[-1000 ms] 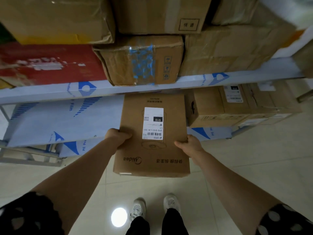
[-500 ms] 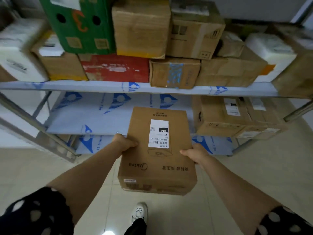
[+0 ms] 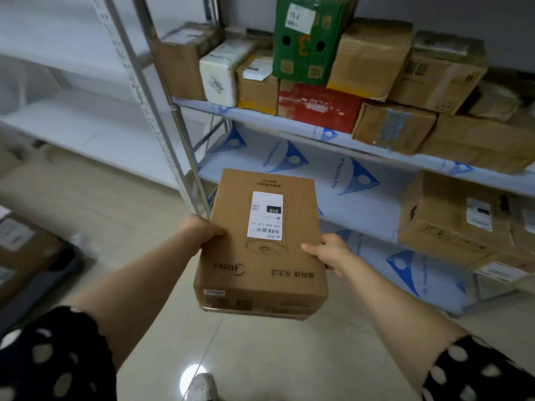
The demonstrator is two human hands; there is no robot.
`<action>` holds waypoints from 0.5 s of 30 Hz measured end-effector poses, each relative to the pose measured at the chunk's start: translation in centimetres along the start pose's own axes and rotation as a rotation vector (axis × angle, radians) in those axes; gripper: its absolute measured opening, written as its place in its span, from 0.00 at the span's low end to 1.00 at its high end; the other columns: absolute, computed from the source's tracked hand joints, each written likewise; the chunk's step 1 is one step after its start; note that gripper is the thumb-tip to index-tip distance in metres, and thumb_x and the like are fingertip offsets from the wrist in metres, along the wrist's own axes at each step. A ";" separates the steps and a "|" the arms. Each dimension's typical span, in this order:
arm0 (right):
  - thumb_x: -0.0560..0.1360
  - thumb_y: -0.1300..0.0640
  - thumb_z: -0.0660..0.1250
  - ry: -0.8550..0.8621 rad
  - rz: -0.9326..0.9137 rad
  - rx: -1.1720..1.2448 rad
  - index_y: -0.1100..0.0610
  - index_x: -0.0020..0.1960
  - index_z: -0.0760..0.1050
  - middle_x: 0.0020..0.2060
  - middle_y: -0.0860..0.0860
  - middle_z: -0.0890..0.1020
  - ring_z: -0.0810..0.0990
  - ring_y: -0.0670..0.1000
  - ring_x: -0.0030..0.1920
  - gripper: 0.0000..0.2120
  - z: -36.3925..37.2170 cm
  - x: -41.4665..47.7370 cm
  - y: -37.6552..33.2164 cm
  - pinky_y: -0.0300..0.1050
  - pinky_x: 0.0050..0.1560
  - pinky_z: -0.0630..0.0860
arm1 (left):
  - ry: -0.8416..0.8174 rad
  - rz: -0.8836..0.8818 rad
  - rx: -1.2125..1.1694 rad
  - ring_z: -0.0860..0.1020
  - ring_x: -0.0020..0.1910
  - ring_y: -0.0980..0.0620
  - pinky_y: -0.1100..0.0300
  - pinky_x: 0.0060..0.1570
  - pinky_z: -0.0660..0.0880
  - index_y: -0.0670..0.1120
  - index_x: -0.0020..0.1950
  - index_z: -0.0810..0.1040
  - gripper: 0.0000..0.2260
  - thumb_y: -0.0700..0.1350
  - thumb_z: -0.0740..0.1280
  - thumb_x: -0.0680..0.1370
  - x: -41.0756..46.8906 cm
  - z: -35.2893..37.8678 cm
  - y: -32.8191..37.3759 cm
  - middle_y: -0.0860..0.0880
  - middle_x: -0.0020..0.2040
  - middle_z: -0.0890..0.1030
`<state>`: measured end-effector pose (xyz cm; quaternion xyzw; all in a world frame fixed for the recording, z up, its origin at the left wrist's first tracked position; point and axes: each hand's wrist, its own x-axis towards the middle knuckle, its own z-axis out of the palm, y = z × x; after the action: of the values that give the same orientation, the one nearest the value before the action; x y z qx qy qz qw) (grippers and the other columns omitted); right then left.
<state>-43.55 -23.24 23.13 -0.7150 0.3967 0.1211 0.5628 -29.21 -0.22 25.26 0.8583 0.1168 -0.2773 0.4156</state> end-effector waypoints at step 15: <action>0.75 0.60 0.70 -0.280 -0.256 -0.185 0.63 0.59 0.74 0.51 0.56 0.81 0.80 0.54 0.51 0.15 35.2 -9.3 -14.9 0.48 0.50 0.77 | 0.385 -0.122 -0.256 0.79 0.47 0.45 0.52 0.45 0.77 0.41 0.49 0.75 0.14 0.44 0.76 0.70 -3.6 -34.7 -20.3 0.43 0.48 0.80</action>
<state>-29.53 13.28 27.55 -0.7844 0.2079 0.1828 0.5551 -27.72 39.66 31.53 0.8271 0.2796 -0.1163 0.4735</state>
